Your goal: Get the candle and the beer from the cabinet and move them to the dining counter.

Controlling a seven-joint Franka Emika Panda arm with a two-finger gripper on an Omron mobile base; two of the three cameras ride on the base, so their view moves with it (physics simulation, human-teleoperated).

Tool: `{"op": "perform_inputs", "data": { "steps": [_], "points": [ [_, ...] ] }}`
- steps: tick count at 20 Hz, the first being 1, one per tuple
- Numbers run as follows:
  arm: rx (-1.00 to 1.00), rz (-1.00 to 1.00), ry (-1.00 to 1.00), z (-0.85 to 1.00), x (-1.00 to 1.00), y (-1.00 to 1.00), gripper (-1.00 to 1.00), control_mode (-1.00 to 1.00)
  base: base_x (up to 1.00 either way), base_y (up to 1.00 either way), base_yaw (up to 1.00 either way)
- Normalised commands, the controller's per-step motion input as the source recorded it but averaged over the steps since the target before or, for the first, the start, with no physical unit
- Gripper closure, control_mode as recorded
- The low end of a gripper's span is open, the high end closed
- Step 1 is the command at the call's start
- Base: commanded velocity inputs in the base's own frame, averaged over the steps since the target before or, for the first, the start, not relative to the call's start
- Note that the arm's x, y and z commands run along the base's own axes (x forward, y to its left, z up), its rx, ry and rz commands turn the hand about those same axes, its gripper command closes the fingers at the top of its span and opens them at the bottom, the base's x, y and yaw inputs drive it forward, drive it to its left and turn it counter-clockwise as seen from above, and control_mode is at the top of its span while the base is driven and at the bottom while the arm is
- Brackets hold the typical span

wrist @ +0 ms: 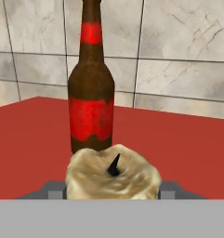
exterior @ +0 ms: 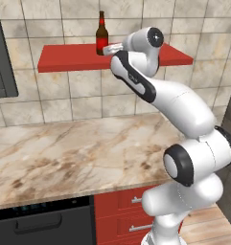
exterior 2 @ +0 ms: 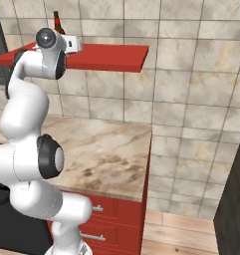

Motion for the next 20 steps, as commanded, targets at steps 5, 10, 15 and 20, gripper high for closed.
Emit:
{"op": "perform_inputs", "data": {
  "steps": [5,10,15,20],
  "points": [
    [0.00,0.00,-0.02,0.42,-0.73,-0.01,1.00,-1.00,0.00,0.00,0.00],
    [0.00,0.00,-0.01,0.21,-0.78,0.00,1.00,-1.00,0.00,0.00,0.00],
    [0.00,0.00,-0.01,0.01,-0.72,0.00,1.00,-1.00,0.00,0.00,0.00],
    [-0.01,0.02,0.00,-0.09,-0.61,0.04,1.00,-1.00,0.00,0.00,0.00]
  ]
}}
